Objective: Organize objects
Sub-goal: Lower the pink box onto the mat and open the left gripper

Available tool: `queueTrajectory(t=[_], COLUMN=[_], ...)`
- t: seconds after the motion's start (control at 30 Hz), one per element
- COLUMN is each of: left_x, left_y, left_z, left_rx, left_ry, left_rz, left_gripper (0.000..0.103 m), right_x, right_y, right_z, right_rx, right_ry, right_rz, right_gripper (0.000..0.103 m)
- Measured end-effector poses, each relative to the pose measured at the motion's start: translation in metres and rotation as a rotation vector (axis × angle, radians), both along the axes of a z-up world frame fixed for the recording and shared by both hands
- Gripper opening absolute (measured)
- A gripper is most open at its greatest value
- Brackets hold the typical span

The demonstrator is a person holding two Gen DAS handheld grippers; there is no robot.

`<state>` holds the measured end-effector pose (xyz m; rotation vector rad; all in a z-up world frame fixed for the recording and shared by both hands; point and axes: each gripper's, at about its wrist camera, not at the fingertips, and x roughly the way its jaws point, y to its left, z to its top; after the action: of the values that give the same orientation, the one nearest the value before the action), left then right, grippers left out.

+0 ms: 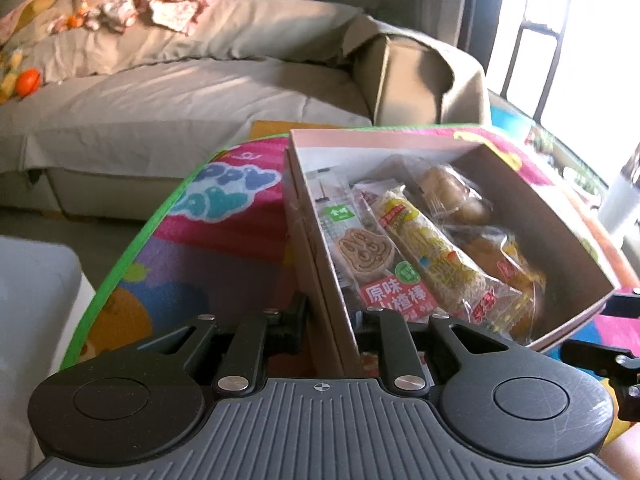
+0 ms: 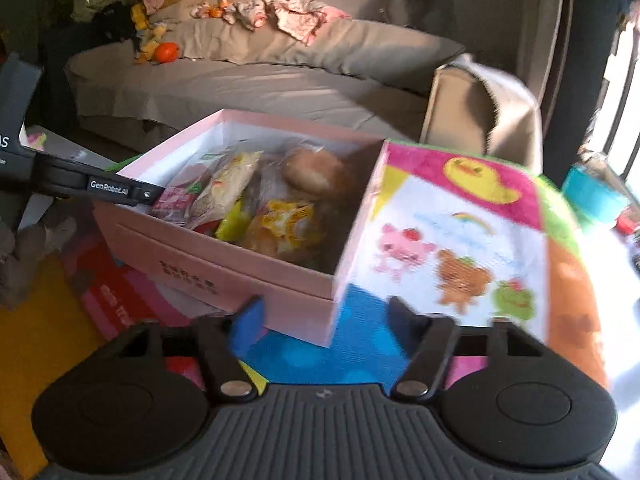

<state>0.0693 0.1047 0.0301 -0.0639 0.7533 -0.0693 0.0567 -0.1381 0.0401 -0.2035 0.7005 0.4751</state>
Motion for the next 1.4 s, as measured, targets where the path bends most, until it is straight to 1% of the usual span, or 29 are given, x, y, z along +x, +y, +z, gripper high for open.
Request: queueTrajectory(t=[0.03, 0.1, 0.2, 0.3, 0.33, 0.37, 0.4, 0.43, 0.47, 0.5, 0.53, 0.57, 0.6, 0.63, 0.67, 0.7, 0.73, 0.77, 0.8, 0.87, 0.93, 1.03, 1.1, 1.17, 1.23, 1.27, 1.3, 1.37, 1.4], left_x=[0.005, 0.021, 0.057, 0.102, 0.119, 0.131, 0.142, 0.149, 0.153, 0.152, 0.150, 0.148, 0.147, 0.146, 0.144, 0.139, 0.134, 0.123, 0.113, 0.079, 0.044, -0.016, -0.053, -0.077, -0.087, -0.087, -0.085, -0.082, -0.083], left_y=[-0.004, -0.014, -0.037, -0.060, -0.068, -0.074, -0.075, -0.073, -0.069, -0.063, -0.058, -0.054, -0.050, -0.047, -0.044, -0.040, -0.037, -0.033, -0.031, -0.028, -0.030, -0.039, -0.048, -0.058, -0.067, -0.071, -0.072, -0.078, -0.082], left_z=[0.002, 0.003, 0.006, 0.008, 0.006, 0.003, 0.001, 0.000, -0.001, -0.002, -0.005, -0.007, -0.008, -0.008, -0.007, -0.005, -0.002, 0.002, 0.006, 0.019, 0.033, 0.040, 0.029, 0.012, -0.005, -0.013, -0.019, -0.029, -0.030], left_rx=[0.016, 0.042, 0.074, 0.070, 0.097, 0.137, 0.157, 0.174, 0.182, 0.171, 0.160, 0.148, 0.133, 0.118, 0.093, 0.069, 0.048, 0.017, -0.005, -0.032, -0.014, -0.017, -0.016, 0.002, 0.031, 0.039, 0.035, 0.040, 0.063], left_ry=[0.008, 0.022, 0.008, -0.058, -0.086, -0.087, -0.089, -0.075, -0.063, -0.070, -0.085, -0.102, -0.107, -0.106, -0.103, -0.102, -0.100, -0.092, -0.094, -0.129, -0.187, -0.226, -0.215, -0.192, -0.176, -0.162, -0.151, -0.121, -0.137], left_rz=[-0.008, -0.021, -0.055, -0.070, -0.101, -0.122, -0.129, -0.119, -0.102, -0.100, -0.101, -0.098, -0.093, -0.090, -0.082, -0.065, -0.043, -0.029, -0.015, 0.018, 0.030, -0.007, -0.053, -0.061, -0.057, -0.048, -0.043, -0.029, -0.029], left_gripper=[0.018, 0.017, 0.017, 0.018, 0.018, 0.023, 0.034, 0.043, 0.061, 0.072, 0.076, 0.082, 0.084, 0.084, 0.083, 0.078, 0.077, 0.076, 0.075, 0.075, 0.075, 0.075, 0.075, 0.075, 0.075, 0.075, 0.075, 0.076, 0.076], right_x=[0.001, 0.007, 0.030, 0.062, 0.075, 0.085, 0.095, 0.100, 0.104, 0.104, 0.102, 0.099, 0.095, 0.093, 0.088, 0.083, 0.075, 0.065, 0.052, 0.032, 0.007, -0.020, -0.033, -0.040, -0.039, -0.035, -0.029, -0.027, -0.026], right_y=[0.000, -0.002, -0.016, -0.032, -0.037, -0.040, -0.043, -0.045, -0.046, -0.046, -0.045, -0.043, -0.041, -0.041, -0.040, -0.041, -0.043, -0.046, -0.051, -0.055, -0.056, -0.051, -0.048, -0.046, -0.042, -0.042, -0.041, -0.041, -0.042], right_z=[-0.001, -0.002, -0.003, -0.002, -0.001, -0.001, 0.000, 0.000, -0.001, -0.001, -0.002, -0.004, -0.005, -0.006, -0.007, -0.008, -0.008, -0.007, -0.006, -0.004, -0.007, -0.015, -0.022, -0.030, -0.039, -0.043, -0.043, -0.044, -0.044], right_rx=[0.017, 0.002, 0.021, 0.051, 0.060, 0.067, 0.072, 0.077, 0.081, 0.080, 0.072, 0.060, 0.045, 0.036, 0.028, 0.021, 0.020, 0.029, 0.050, 0.075, 0.081, 0.058, 0.052, 0.050, 0.037, 0.025, 0.023, 0.025, 0.030], right_ry=[-0.011, -0.035, -0.043, -0.067, -0.074, -0.079, -0.077, -0.070, -0.066, -0.071, -0.082, -0.095, -0.104, -0.105, -0.105, -0.102, -0.099, -0.098, -0.099, -0.079, -0.063, -0.051, -0.043, -0.038, -0.032, -0.011, 0.006, 0.004, 0.001], right_rz=[0.012, 0.001, -0.060, -0.171, -0.215, -0.246, -0.274, -0.286, -0.296, -0.298, -0.299, -0.295, -0.291, -0.293, -0.299, -0.310, -0.325, -0.345, -0.370, -0.386, -0.384, -0.377, -0.365, -0.357, -0.382, -0.389, -0.392, -0.416, -0.418], right_gripper=[0.058, 0.059, 0.059, 0.059, 0.059, 0.059, 0.061, 0.064, 0.066, 0.069, 0.071, 0.077, 0.083, 0.085, 0.087, 0.091, 0.093, 0.101, 0.103, 0.103, 0.103, 0.103, 0.103, 0.103, 0.103, 0.103, 0.103, 0.103, 0.103])
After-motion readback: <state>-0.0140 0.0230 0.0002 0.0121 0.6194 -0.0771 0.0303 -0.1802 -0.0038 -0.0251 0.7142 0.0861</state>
